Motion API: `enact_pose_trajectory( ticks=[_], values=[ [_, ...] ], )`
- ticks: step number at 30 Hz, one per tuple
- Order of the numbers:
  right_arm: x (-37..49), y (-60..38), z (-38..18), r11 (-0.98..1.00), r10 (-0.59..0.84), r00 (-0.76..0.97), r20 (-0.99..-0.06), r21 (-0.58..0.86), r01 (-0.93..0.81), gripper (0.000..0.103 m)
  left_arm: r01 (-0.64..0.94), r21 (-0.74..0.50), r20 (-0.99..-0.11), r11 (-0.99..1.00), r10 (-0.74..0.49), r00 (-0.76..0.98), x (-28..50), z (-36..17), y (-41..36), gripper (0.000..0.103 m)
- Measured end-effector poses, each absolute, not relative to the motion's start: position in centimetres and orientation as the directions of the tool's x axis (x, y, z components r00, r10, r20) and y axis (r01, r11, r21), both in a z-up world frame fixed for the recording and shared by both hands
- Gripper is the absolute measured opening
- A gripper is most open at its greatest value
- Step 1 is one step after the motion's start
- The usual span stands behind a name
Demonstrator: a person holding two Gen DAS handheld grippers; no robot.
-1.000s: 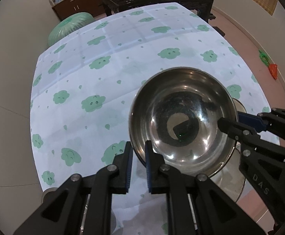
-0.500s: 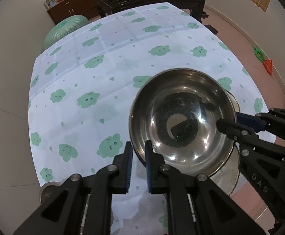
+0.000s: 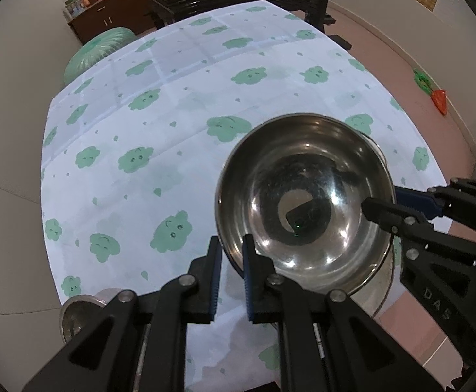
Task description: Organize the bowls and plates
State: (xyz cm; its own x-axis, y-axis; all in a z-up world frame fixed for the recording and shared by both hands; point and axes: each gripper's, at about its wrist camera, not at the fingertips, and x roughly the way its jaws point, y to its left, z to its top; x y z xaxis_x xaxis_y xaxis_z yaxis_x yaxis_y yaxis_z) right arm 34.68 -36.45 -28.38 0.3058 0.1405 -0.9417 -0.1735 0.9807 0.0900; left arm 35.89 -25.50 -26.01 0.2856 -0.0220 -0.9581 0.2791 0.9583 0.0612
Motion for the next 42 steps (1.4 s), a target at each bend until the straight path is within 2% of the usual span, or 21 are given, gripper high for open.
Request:
enact_pose_trajectory(
  ticks=[14,32,42],
  values=[
    [32.4,-37.8,-30.1,0.987,0.121,0.27,-0.955,0.086,-0.139,0.019,0.332,0.079,-0.964,0.94,-0.013,0.266,34.0,-27.4,-27.0,0.009],
    [30.8,-38.2,-28.2,0.987,0.122,0.302,-0.945,0.083,-0.139,0.019,0.356,0.07,-0.958,0.932,-0.037,0.284,33.0,-26.0,-27.3,0.009],
    [29.8,-38.6,-29.8,0.988,0.124,0.261,-0.957,0.094,-0.124,0.019,0.392,0.075,-0.966,0.917,-0.031,0.258,32.1,-27.2,-28.0,0.009]
  ],
)
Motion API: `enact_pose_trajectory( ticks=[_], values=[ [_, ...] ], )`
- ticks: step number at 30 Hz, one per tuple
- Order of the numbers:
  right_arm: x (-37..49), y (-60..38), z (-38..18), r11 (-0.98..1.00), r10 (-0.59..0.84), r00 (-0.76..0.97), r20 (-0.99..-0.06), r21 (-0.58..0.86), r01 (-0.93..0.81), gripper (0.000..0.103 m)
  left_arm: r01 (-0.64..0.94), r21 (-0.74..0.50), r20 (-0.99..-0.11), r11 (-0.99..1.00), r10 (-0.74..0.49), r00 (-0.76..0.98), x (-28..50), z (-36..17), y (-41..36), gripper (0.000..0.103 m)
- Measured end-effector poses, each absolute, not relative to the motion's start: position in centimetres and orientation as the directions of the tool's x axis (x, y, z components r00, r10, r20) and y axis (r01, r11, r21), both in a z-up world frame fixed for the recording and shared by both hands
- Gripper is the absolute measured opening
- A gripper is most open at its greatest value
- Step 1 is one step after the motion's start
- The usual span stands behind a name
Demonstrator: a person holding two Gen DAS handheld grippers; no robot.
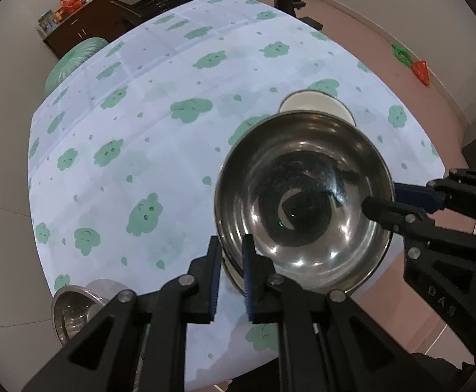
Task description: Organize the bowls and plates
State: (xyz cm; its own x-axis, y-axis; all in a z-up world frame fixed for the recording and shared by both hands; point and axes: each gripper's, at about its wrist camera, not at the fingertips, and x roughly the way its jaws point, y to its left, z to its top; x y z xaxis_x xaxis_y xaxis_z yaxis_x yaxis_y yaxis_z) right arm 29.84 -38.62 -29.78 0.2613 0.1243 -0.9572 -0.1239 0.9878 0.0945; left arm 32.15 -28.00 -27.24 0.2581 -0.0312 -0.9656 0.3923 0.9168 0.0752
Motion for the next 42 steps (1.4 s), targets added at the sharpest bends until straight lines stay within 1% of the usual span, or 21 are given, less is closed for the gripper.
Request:
enact_pose_trajectory(
  ticks=[26,32,42],
  values=[
    [29.6,-39.0,-34.0,0.987,0.131,0.167,-0.977,0.112,-0.117,0.019,0.43,0.076,-0.984,0.9,-0.003,0.179,31.8,-31.3,-28.8,0.01],
    [29.7,-38.9,-34.6,0.986,0.131,0.158,-0.979,0.112,-0.124,0.019,0.422,0.064,-0.989,0.904,0.0,0.151,31.9,-32.4,-28.6,0.01],
    [29.8,-38.9,-34.7,0.985,0.129,0.168,-0.977,0.107,-0.133,0.019,0.412,0.066,-0.989,0.909,0.004,0.15,32.1,-32.7,-28.7,0.01]
  ],
)
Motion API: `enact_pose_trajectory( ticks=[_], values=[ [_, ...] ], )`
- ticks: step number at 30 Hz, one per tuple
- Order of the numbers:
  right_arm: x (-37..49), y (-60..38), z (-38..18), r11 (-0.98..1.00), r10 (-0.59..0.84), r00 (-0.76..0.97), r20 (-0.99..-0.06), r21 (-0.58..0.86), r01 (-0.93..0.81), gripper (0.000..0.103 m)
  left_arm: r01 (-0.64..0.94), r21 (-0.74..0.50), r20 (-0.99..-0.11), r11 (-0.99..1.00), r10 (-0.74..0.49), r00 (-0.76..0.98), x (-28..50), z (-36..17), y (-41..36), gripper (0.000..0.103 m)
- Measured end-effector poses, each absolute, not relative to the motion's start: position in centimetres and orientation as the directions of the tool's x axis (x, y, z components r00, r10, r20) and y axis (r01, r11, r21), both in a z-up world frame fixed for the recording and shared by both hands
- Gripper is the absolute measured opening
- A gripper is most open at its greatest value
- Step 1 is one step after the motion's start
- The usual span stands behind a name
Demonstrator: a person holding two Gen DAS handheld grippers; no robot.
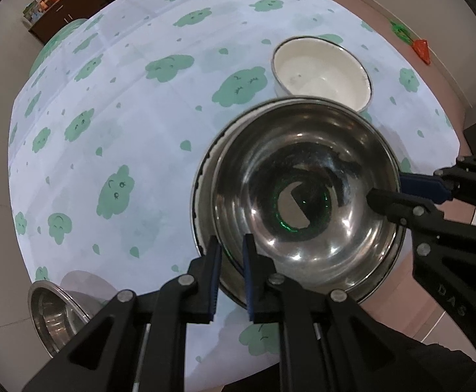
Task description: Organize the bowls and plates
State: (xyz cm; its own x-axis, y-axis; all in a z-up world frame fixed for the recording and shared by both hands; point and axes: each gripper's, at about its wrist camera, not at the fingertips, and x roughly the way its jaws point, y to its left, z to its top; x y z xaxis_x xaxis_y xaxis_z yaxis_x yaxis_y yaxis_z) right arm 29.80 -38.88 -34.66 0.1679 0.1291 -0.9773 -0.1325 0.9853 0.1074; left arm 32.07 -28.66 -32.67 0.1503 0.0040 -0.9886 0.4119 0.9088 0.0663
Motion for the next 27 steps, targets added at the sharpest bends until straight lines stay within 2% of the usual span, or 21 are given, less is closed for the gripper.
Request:
enact_pose_trajectory(
  ticks=[17,21,27],
  values=[
    [29.9,-38.8,-34.6,0.985,0.135,0.177,-0.975,0.112,-0.132,0.02,0.407,0.062,-0.99,0.911,0.004,0.141,32.3,-32.9,-28.7,0.011],
    [30.0,-38.9,-34.5,0.985,0.135,0.187,-0.973,0.112,-0.128,0.02,0.406,0.063,-0.989,0.912,0.003,0.147,32.2,-32.7,-28.6,0.017],
    [30.1,-38.9,-33.7,0.983,0.151,0.221,-0.964,0.123,-0.133,0.021,0.402,0.064,-0.986,0.913,-0.005,0.167,32.1,-32.1,-28.6,0.019]
  ],
)
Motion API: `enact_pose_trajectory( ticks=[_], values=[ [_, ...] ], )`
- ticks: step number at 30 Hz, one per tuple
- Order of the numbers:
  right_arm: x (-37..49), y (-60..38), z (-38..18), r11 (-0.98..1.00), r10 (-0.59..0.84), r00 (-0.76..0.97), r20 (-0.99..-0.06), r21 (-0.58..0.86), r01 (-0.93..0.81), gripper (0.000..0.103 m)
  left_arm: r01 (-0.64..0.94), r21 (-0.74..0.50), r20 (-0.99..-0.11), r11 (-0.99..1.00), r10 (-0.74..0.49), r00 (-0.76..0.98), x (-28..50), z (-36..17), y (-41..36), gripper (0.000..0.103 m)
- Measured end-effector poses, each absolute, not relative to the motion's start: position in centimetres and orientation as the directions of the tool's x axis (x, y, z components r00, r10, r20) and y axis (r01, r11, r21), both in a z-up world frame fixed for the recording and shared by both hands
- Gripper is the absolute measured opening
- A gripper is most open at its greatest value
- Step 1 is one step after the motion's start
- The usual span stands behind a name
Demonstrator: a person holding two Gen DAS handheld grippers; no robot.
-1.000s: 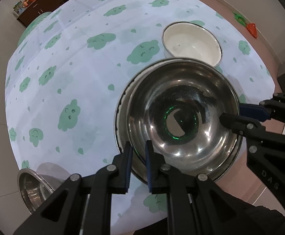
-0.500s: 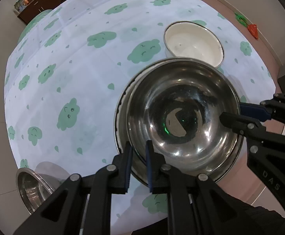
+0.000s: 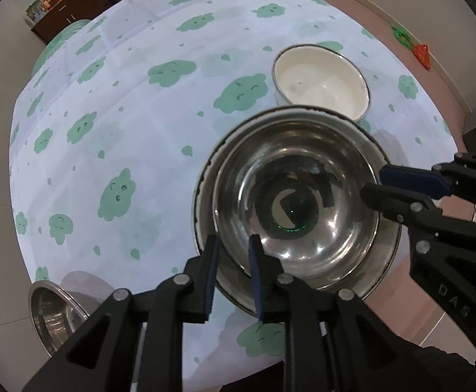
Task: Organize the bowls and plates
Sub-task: 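Set the steel bowls down and open both grippers, moving toward the white enamel bowl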
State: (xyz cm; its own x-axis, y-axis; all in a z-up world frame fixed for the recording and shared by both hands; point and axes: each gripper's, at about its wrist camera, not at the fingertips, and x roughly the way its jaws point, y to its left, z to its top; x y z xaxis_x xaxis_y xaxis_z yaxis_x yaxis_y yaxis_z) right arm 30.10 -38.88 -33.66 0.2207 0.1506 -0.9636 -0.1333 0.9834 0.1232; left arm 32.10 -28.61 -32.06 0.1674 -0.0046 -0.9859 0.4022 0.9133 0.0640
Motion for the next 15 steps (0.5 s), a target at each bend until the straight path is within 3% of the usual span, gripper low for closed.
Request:
enact_pose_trajectory(
  ticks=[3,11,15],
  values=[
    [30.1,-39.1,-33.6,0.984,0.151,0.221,-0.963,0.126,-0.125,0.021,0.386,0.058,-0.985,0.921,-0.01,0.172,32.2,-31.7,-28.4,0.021],
    [29.9,-39.6,-32.3,0.982,0.168,0.255,-0.952,0.139,-0.127,0.023,0.364,0.058,-0.978,0.93,-0.02,0.206,32.9,-30.4,-28.4,0.042],
    [29.9,-40.1,-32.0,0.982,0.174,0.264,-0.949,0.147,-0.119,0.031,0.352,0.066,-0.975,0.934,-0.014,0.222,33.3,-30.0,-28.5,0.049]
  ],
)
